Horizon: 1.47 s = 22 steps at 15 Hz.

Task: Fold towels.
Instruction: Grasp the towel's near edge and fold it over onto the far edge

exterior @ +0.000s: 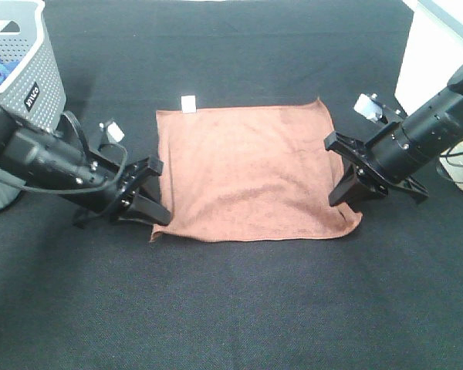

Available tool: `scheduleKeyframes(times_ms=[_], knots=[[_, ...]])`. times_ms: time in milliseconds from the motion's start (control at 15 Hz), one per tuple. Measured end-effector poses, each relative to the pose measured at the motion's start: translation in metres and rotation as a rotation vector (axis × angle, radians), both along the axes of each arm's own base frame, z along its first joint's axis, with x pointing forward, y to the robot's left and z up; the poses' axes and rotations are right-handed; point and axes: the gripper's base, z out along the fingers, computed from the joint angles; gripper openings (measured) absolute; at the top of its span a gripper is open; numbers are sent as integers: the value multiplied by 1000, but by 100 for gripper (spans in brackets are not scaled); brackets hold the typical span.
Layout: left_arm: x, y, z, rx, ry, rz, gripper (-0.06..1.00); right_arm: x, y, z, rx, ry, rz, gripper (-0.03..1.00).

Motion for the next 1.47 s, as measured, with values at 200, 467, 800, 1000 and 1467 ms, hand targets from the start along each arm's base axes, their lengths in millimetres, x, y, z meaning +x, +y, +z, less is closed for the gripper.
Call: scheduleKeyframes(times_ms=[200,467,800,1000,1467], knots=[[-18,7,7,58,38,-32,0,-18,0,-11,9,80,10,0],[-53,15,6,77,97,-46,0,-41,-1,-7,3,112,-4,0],[-70,19,24,75,56,-52,0,-67,-3,4,-3,101,-1,0],[-57,18,29,82,-40,-28,0,-56,0,8,38,-35,7,0],[-6,17,59,130,-272,81,0,17,3,53,34,-319,44,0]])
